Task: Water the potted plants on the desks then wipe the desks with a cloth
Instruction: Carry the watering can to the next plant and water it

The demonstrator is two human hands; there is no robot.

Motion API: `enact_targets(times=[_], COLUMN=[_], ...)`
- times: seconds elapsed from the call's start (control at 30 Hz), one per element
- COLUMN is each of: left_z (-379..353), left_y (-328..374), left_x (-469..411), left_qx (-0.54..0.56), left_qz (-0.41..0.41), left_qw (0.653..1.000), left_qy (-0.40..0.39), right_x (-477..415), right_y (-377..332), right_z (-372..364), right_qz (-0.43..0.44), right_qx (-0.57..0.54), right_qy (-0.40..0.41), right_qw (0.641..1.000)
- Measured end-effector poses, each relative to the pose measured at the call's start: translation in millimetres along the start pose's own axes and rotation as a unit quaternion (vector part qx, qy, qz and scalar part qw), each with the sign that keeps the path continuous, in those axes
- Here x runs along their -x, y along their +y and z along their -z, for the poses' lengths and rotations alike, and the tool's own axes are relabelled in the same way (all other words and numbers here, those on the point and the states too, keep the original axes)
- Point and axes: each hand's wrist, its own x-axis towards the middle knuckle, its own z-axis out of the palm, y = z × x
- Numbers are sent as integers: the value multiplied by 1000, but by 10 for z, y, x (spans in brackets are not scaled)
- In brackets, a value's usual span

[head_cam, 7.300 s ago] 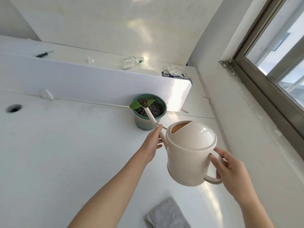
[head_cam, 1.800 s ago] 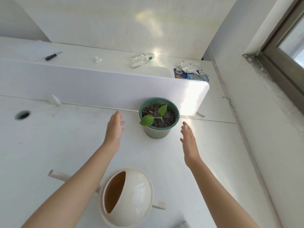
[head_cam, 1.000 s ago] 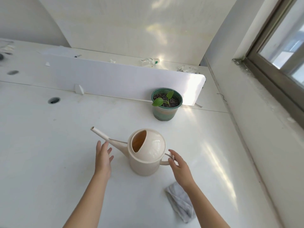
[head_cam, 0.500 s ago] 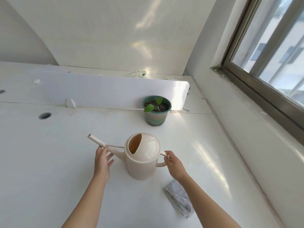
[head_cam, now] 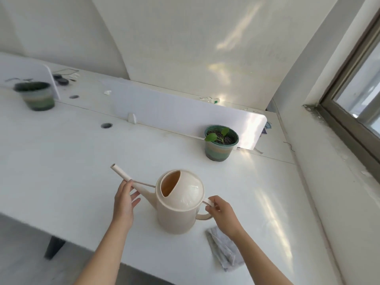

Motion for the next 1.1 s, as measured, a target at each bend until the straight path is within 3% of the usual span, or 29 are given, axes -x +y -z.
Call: enact_targets(times=[0.47, 0.83, 1.1], left_z=[1006, 2408, 3629], left_y=[150, 284, 709], left_x=[1725, 2455, 2483], left_qx=[57, 135, 128], left_qz=[-135, -155, -162], left_qw=[968, 899, 890], left_qy=[206, 386, 406], right_x=[761, 1242, 1616], right_y=[-636, -1133, -1576], right_z=[-182, -1514, -2712], right_qz=[122, 164, 187], right_qx=[-23, 45, 87], right_qy=[-228, -401, -418], right_qw=[966, 900, 885])
